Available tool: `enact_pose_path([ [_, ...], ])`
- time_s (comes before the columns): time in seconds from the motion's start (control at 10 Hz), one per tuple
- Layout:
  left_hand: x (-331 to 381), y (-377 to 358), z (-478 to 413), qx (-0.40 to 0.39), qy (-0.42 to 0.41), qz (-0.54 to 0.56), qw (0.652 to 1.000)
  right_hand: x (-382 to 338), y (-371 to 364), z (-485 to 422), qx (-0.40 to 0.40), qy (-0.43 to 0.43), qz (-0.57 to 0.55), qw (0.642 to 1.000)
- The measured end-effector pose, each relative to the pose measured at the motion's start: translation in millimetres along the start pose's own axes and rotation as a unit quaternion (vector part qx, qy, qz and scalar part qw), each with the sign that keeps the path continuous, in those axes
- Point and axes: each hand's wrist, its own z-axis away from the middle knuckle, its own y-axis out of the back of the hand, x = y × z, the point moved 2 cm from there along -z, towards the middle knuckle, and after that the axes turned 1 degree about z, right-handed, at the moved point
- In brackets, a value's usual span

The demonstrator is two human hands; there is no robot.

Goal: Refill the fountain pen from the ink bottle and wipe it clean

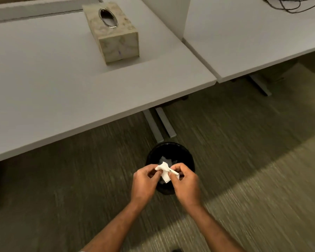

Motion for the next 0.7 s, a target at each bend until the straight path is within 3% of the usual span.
enact_pose_path([
  [0.4,-103,-76,-72,-0.001,0.074,-0.045,0.996,113,-52,-80,-0.029,0.014,0.070,0.997],
  [0.7,-192,-113,-146,-0.061,0.138,-0.047,0.987,162,-62,-126,-0.056,-0.063,0.092,0.992],
])
